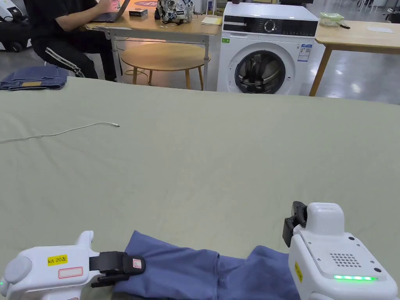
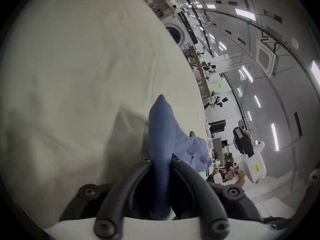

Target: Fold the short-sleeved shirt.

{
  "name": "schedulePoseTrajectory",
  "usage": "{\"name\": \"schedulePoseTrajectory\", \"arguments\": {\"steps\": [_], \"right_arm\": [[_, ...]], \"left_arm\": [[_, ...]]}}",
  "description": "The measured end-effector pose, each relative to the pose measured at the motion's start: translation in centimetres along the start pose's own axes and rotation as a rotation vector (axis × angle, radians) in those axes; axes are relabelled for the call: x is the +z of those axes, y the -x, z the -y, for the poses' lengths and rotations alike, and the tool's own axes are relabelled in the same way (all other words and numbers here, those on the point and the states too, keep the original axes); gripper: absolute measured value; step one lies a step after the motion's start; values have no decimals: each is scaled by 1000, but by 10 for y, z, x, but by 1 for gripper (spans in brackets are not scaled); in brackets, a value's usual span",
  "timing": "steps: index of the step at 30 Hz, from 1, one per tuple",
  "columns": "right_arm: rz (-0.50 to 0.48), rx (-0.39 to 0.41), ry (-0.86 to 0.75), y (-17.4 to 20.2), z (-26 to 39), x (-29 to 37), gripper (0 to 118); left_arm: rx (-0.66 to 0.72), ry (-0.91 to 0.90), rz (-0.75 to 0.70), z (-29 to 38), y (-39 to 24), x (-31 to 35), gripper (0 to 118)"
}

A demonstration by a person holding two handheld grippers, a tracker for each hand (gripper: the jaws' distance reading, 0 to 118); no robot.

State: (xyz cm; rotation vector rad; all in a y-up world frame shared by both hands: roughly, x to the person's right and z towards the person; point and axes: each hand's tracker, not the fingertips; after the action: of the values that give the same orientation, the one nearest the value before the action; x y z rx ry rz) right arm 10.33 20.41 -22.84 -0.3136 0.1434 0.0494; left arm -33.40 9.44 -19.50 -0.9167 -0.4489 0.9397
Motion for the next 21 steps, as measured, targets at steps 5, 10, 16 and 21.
{"name": "schedulePoseTrajectory", "arguments": {"steps": [5,10,16,21], "right_arm": [[-2,0,1,-1,-1,-1,0],[-14,2,3,1,-3,-3,0],[-30,-2,3,8,-4,-4,0],[-37,-2,9,12,-2,-4,0]], "left_arm": [[-75,-54,-108,-20,-27,46,6],[-172,-98,-242,-37,-45,94,6],[-199,-102,-323,-35,-78,95,6],[-250,-85,-354,-27,-110,68,6]]}}
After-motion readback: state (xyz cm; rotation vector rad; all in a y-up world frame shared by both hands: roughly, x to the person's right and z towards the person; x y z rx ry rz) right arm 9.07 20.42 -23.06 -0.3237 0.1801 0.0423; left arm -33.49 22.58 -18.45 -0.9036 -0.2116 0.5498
